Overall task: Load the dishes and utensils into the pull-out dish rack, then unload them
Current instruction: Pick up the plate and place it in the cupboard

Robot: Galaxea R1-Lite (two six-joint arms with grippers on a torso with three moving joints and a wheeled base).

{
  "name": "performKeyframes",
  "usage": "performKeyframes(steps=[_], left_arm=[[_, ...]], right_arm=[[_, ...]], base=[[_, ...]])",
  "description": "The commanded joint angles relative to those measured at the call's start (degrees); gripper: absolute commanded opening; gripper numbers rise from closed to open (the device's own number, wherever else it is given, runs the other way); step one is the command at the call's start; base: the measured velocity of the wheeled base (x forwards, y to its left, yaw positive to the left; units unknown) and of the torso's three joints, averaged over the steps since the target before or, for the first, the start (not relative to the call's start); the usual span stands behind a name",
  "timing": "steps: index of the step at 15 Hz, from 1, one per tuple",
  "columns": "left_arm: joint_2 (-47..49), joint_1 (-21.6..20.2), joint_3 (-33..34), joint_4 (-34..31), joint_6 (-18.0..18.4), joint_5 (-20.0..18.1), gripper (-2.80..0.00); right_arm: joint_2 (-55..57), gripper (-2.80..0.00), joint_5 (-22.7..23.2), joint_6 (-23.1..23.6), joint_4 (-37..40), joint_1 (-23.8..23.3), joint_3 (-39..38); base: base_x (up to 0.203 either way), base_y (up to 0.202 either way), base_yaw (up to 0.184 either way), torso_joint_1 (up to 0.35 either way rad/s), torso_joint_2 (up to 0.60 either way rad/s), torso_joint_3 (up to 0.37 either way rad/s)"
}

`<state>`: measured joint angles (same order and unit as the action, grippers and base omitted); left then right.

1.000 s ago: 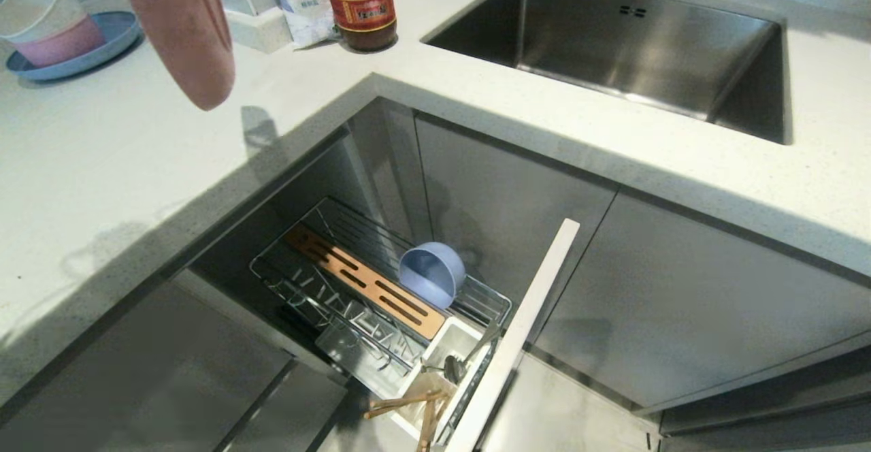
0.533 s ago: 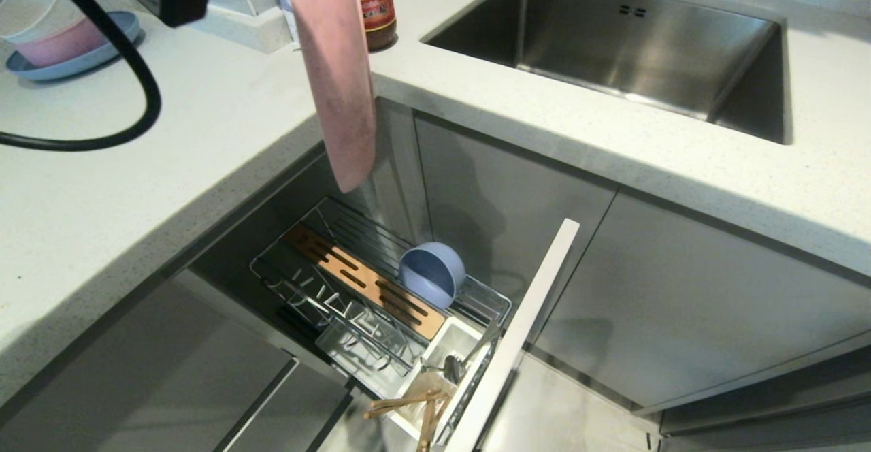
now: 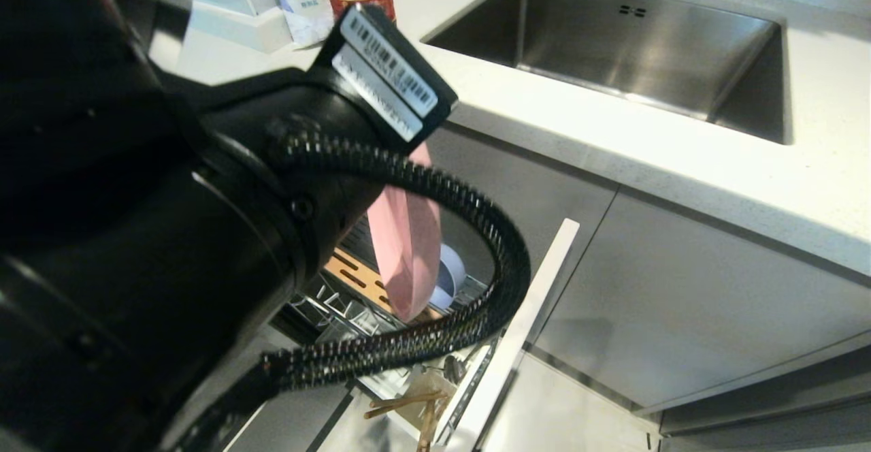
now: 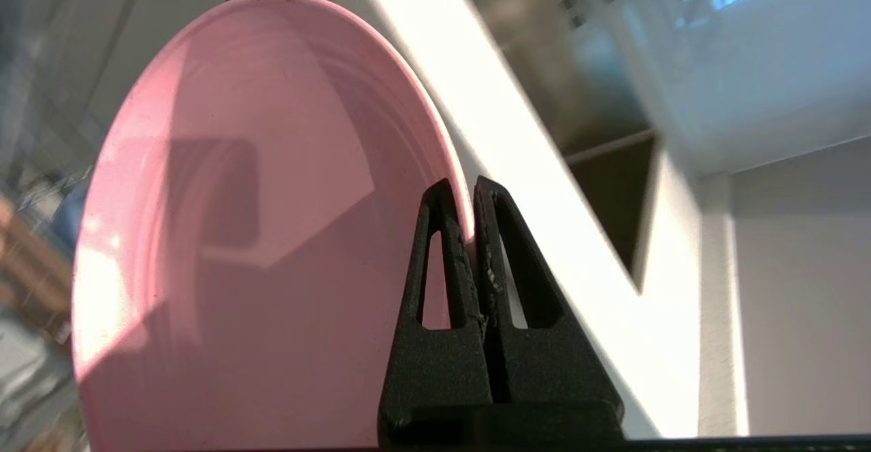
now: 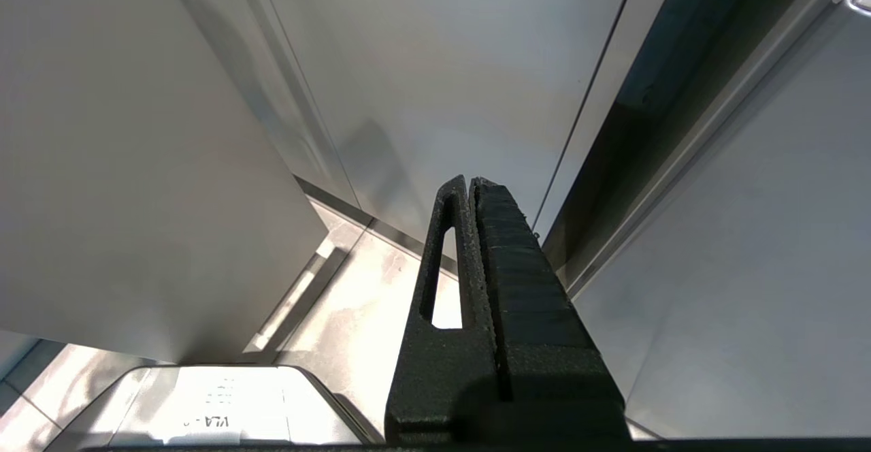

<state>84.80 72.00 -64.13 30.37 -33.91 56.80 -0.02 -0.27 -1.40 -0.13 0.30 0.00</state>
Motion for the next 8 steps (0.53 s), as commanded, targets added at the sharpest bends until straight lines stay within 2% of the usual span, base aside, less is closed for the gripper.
performKeyframes(steps=[1, 3, 5, 7, 8], left_arm=[[-2.30, -1.01, 6.77, 0.24, -5.40, 0.70, -2.80], [-2.92, -2.64, 10.66, 0.30, -11.05, 2.25, -2.80], [-3.98, -5.46, 12.46, 0.36, -14.78, 3.54, -2.80], [-5.29, -6.34, 15.21, 0.61, -19.69, 3.79, -2.80], [-5.56, -7.45, 16.18, 0.85, -20.96, 3.47, -2.80]], right_arm=[[-0.24, -2.80, 0.00, 0.00, -0.04, 0.05, -0.09], [-0.24, -2.80, 0.00, 0.00, -0.04, 0.05, -0.09], [-0.24, -2.80, 0.00, 0.00, 0.01, 0.03, -0.09], [-0.24, -2.80, 0.00, 0.00, -0.04, 0.05, -0.09], [-0.24, -2.80, 0.00, 0.00, 0.01, 0.04, -0.09]], base=[[0.000, 0.000, 0.000, 0.000, 0.00, 0.000], [0.000, 0.000, 0.000, 0.000, 0.00, 0.000], [0.000, 0.000, 0.000, 0.000, 0.00, 0.000], [0.000, 0.000, 0.000, 0.000, 0.00, 0.000], [0.000, 0.000, 0.000, 0.000, 0.00, 0.000]])
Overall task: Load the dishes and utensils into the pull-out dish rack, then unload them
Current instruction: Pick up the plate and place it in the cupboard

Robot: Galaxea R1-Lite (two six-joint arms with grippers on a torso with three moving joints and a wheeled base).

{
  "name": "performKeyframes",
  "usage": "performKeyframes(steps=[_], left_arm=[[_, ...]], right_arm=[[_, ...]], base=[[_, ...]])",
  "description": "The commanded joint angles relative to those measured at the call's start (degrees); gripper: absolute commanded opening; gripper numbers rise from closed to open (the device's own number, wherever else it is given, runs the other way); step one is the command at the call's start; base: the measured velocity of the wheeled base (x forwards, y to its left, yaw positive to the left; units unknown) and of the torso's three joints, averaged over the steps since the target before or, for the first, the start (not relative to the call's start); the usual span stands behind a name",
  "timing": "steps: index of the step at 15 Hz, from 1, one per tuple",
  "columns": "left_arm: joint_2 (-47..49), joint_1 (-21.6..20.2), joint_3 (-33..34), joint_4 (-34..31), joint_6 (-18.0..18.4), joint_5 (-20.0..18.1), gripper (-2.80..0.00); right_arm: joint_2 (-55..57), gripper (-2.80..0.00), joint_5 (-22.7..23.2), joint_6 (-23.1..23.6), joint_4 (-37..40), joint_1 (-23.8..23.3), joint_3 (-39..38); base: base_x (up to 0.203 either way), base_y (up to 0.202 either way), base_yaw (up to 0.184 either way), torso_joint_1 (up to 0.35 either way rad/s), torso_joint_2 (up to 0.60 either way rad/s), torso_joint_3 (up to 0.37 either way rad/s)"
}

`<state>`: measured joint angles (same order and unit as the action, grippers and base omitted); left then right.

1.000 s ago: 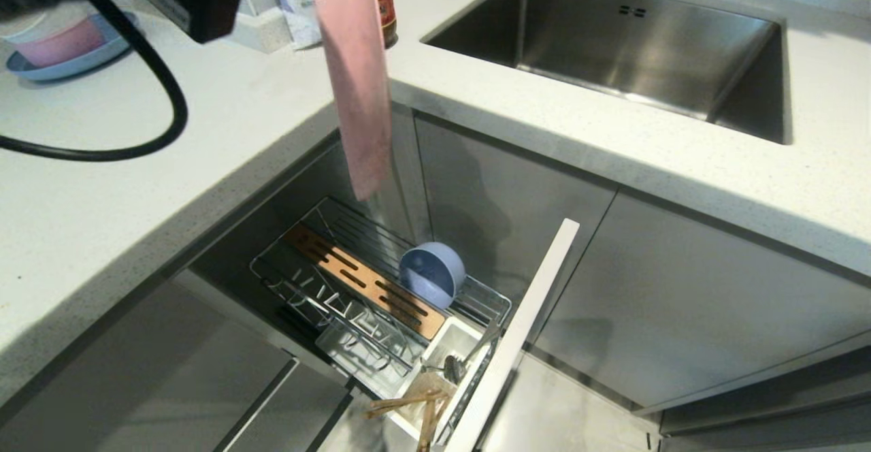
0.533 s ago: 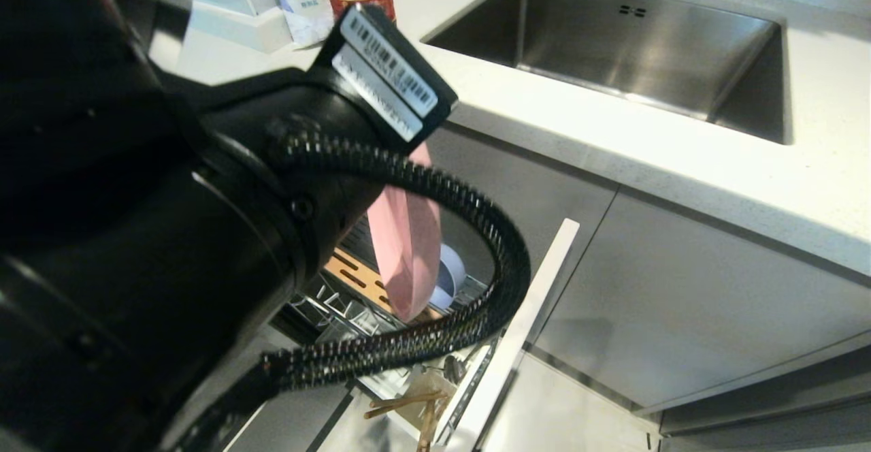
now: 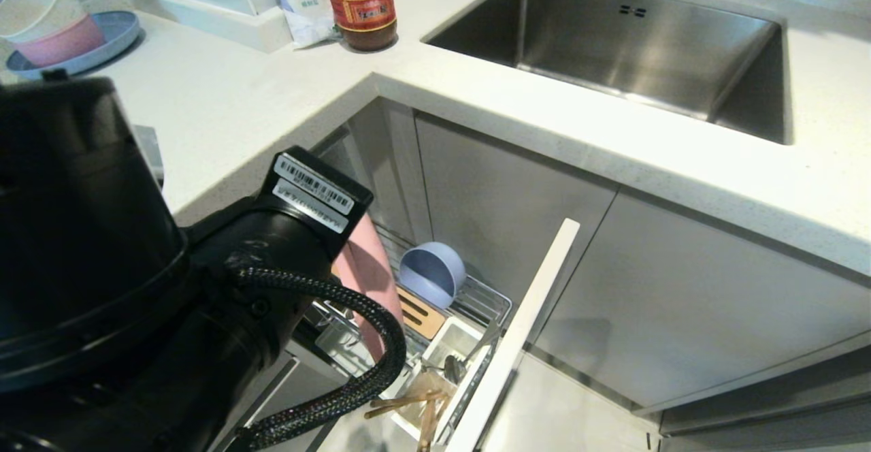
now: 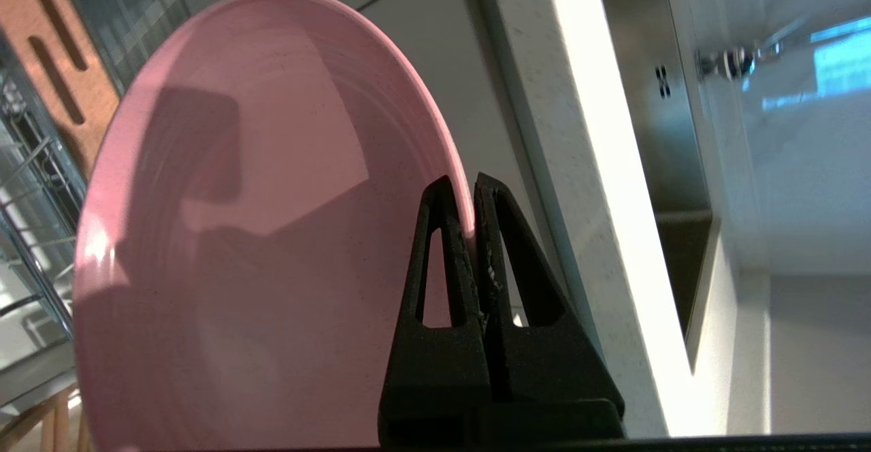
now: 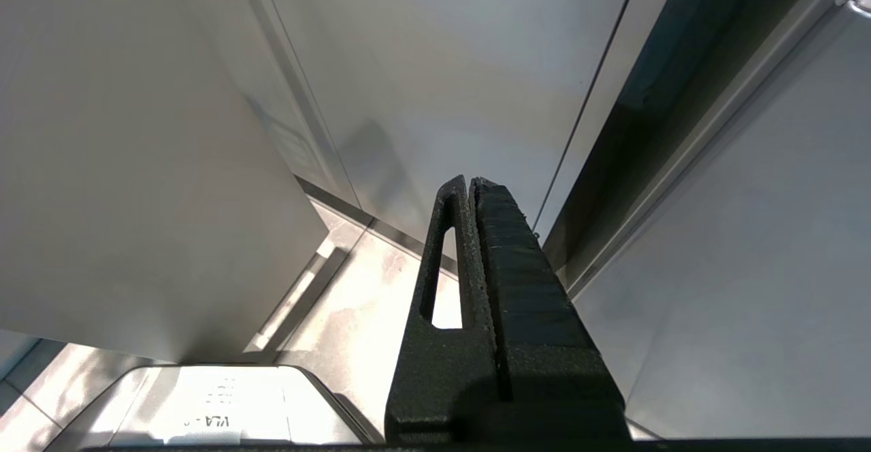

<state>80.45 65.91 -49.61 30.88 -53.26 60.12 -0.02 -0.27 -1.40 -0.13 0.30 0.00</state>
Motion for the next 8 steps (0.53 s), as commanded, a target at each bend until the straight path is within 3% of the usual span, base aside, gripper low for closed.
performKeyframes(steps=[1, 8], left_arm=[[-1.36, -2.50, 2.92, 1.31, -3.74, -0.91, -2.80], [2.80, -7.86, 10.86, 10.75, -11.30, -2.92, -2.80]], right_arm=[[-0.24, -2.80, 0.00, 0.00, -0.04, -0.02, -0.09], [-0.24, -2.80, 0.00, 0.00, -0.03, 0.05, -0.09]], base=[[0.000, 0.000, 0.000, 0.000, 0.00, 0.000], [0.000, 0.000, 0.000, 0.000, 0.00, 0.000]])
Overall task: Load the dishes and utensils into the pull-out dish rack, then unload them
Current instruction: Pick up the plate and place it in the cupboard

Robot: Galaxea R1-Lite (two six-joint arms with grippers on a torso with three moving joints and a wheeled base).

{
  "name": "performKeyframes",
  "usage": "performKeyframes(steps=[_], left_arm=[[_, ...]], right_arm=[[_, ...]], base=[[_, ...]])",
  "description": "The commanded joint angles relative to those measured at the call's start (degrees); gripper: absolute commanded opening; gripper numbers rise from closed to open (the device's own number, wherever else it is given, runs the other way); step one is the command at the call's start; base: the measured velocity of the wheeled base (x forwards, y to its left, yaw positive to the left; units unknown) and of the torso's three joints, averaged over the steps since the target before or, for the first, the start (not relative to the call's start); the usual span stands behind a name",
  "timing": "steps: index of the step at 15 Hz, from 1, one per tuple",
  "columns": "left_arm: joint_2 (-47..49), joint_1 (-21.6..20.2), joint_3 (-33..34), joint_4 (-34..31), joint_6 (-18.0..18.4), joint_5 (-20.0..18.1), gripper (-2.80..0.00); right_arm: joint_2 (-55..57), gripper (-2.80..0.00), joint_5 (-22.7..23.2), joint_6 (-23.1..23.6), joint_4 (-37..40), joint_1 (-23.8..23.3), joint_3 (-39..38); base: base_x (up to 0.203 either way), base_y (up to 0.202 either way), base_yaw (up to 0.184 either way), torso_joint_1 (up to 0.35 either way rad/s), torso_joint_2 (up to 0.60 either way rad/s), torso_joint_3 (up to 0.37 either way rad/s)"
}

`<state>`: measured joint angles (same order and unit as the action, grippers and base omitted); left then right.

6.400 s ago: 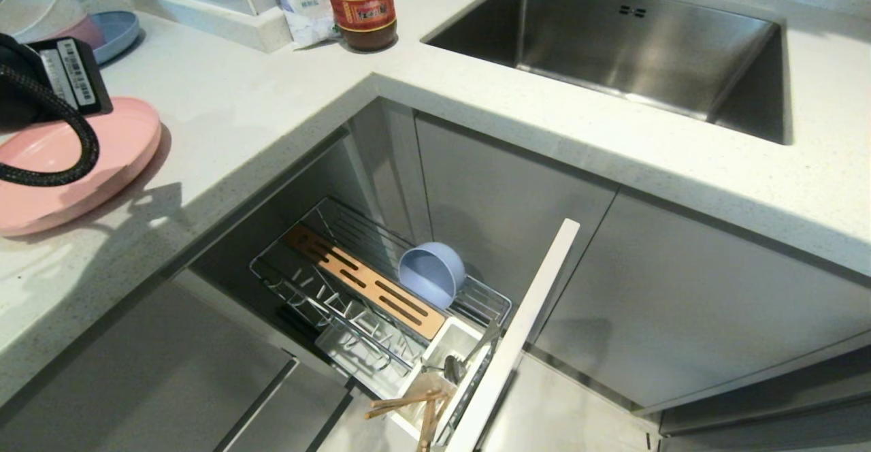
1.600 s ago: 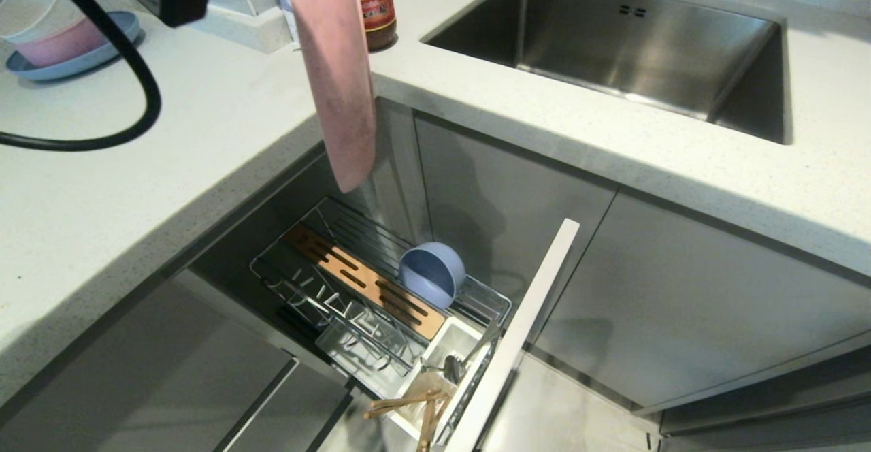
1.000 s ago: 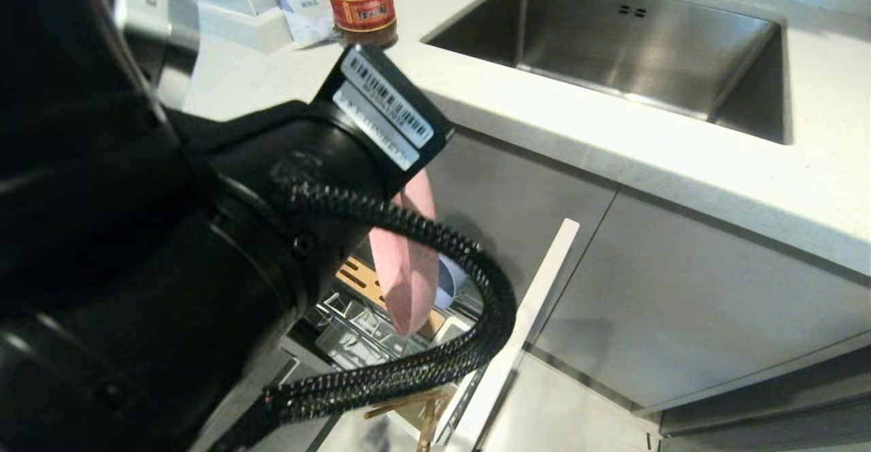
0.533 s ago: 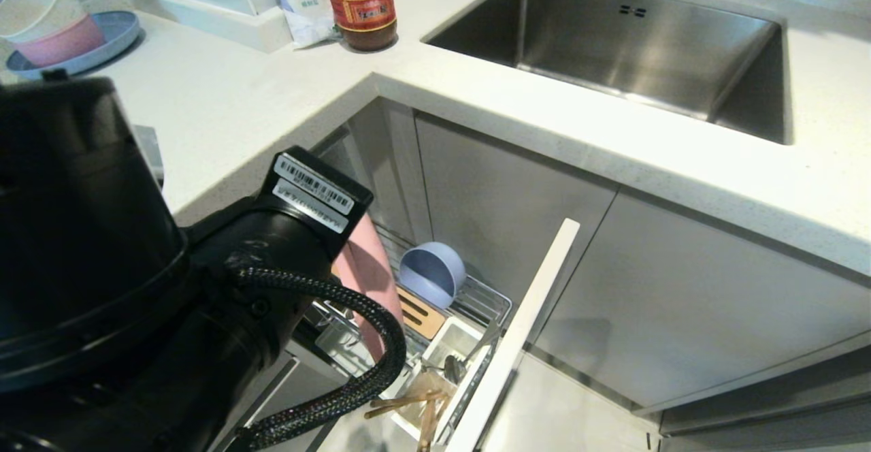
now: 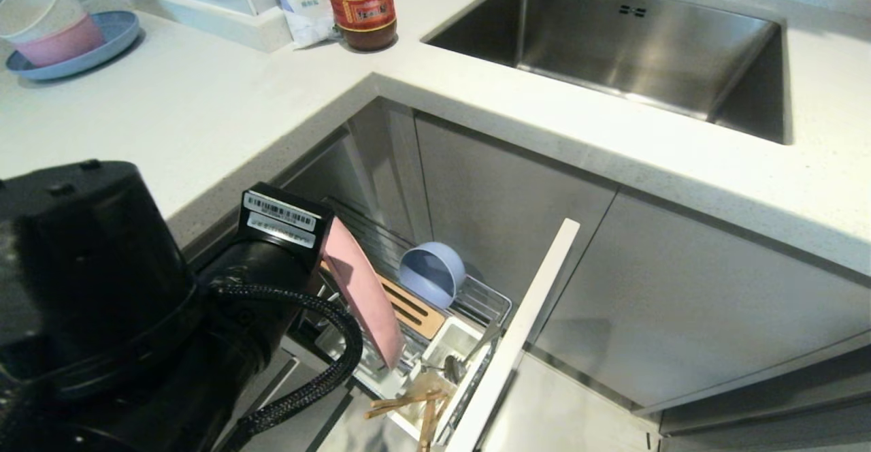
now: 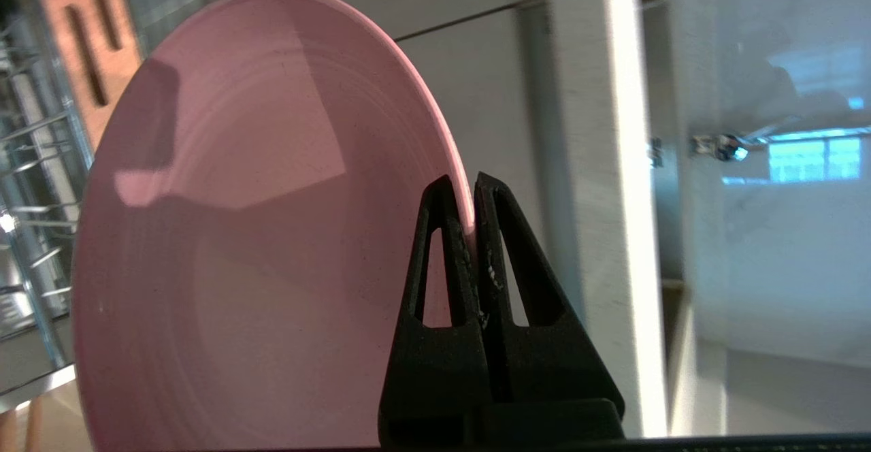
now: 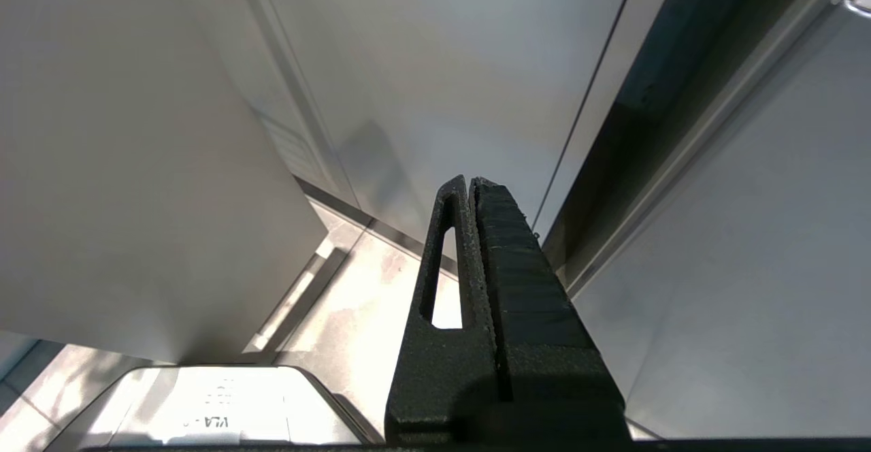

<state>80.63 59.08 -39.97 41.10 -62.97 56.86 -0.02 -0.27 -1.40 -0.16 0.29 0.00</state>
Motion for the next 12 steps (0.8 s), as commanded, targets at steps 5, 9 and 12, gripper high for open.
performKeyframes(steps=[5, 9, 12], left_arm=[[5.18, -2.21, 6.77, 8.80, -5.44, -1.76, -2.80], [9.13, -4.87, 7.51, 12.58, -5.51, -2.01, -2.80], [10.78, -6.67, 8.80, 16.74, -5.31, -2.72, -2.80]], right_arm=[[-0.24, -2.80, 0.00, 0.00, -0.02, 0.06, -0.09], [-0.24, -2.80, 0.00, 0.00, -0.02, 0.06, -0.09], [-0.24, -2.80, 0.00, 0.00, -0.02, 0.06, -0.09]], base=[[0.000, 0.000, 0.000, 0.000, 0.00, 0.000], [0.000, 0.000, 0.000, 0.000, 0.00, 0.000], [0.000, 0.000, 0.000, 0.000, 0.00, 0.000]])
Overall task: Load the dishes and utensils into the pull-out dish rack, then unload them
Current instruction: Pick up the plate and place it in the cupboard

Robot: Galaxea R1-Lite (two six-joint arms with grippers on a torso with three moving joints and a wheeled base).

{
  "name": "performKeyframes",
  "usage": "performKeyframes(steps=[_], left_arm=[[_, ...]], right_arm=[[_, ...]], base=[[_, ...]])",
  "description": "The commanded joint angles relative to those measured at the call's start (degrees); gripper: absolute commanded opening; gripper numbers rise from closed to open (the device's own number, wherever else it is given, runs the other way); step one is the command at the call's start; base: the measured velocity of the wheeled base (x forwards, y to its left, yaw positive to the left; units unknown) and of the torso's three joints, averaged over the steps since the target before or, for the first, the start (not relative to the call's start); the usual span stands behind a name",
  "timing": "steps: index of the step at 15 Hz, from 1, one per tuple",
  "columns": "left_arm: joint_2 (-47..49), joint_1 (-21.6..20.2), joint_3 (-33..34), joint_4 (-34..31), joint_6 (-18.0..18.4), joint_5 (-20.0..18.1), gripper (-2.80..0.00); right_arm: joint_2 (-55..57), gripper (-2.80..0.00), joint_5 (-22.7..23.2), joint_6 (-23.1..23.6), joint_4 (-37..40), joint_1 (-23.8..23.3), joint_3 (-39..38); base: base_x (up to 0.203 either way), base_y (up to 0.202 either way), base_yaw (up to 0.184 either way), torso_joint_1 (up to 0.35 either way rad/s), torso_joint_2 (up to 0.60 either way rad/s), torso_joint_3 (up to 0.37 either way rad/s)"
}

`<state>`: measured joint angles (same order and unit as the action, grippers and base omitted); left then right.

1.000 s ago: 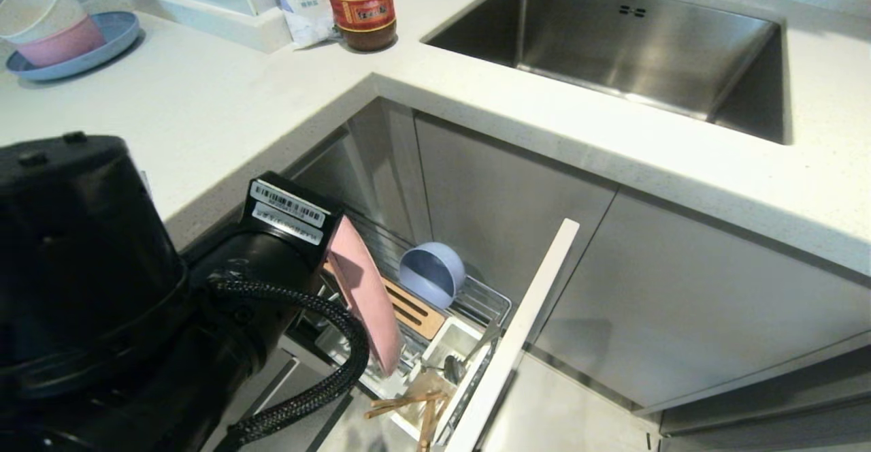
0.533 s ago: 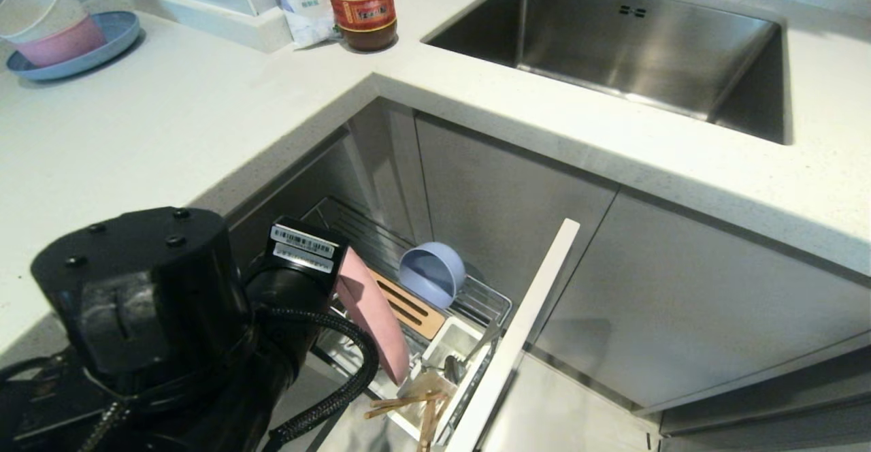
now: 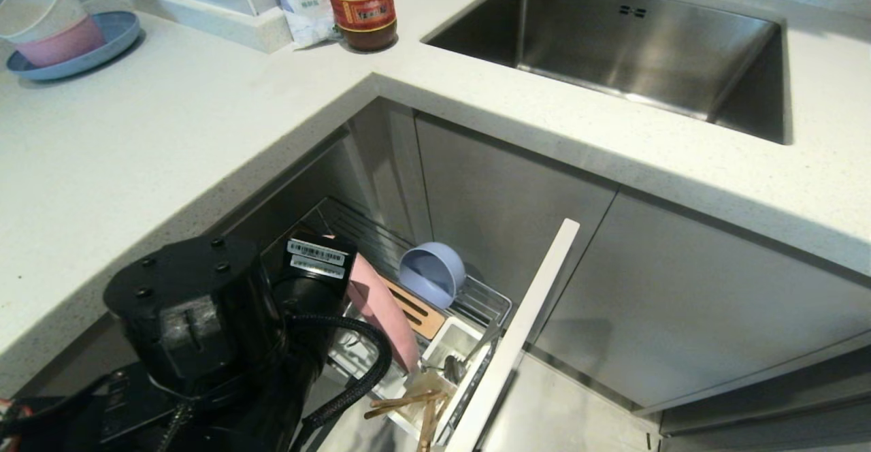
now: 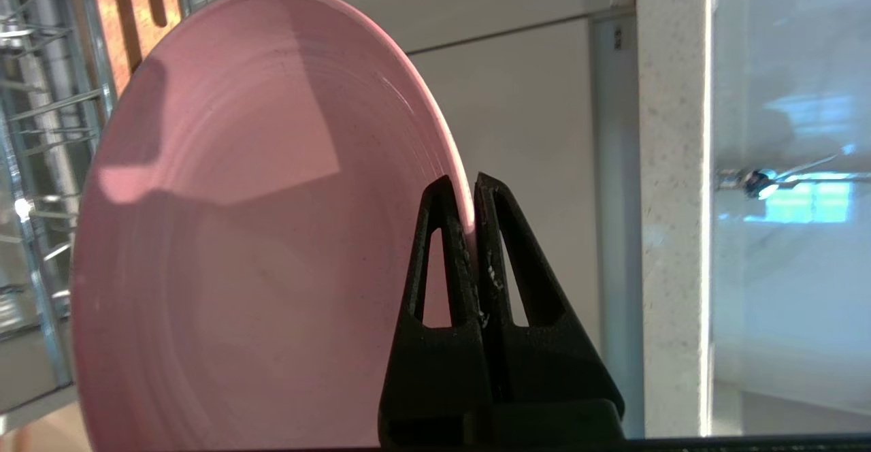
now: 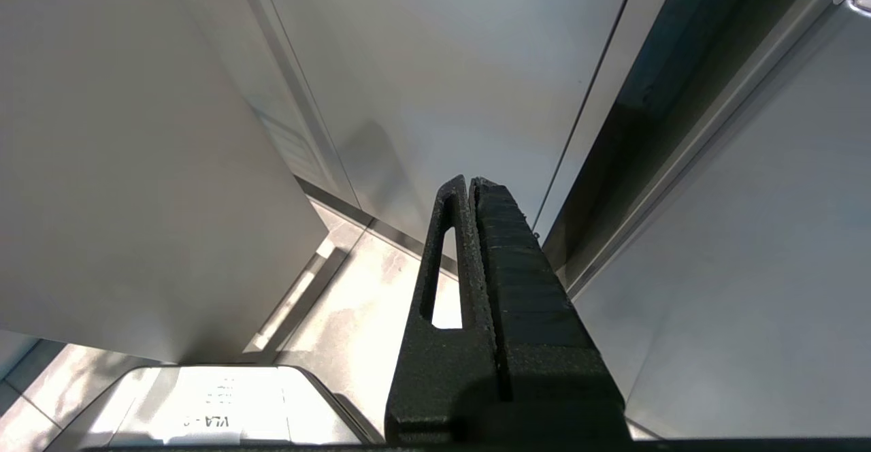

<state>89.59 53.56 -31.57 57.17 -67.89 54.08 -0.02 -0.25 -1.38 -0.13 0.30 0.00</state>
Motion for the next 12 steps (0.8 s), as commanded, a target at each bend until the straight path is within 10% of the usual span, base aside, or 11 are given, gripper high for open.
performKeyframes(steps=[1, 12], left_arm=[[2.43, -2.10, 0.45, 0.88, -0.45, -0.36, -2.80], [8.14, -7.25, 0.81, 6.71, -2.82, -2.24, -2.80]], right_arm=[[-0.24, -2.80, -0.01, -0.03, -0.02, 0.00, -0.09], [-0.24, -2.80, -0.01, -0.03, -0.04, -0.01, -0.09]], base=[[0.000, 0.000, 0.000, 0.000, 0.00, 0.000], [0.000, 0.000, 0.000, 0.000, 0.00, 0.000]])
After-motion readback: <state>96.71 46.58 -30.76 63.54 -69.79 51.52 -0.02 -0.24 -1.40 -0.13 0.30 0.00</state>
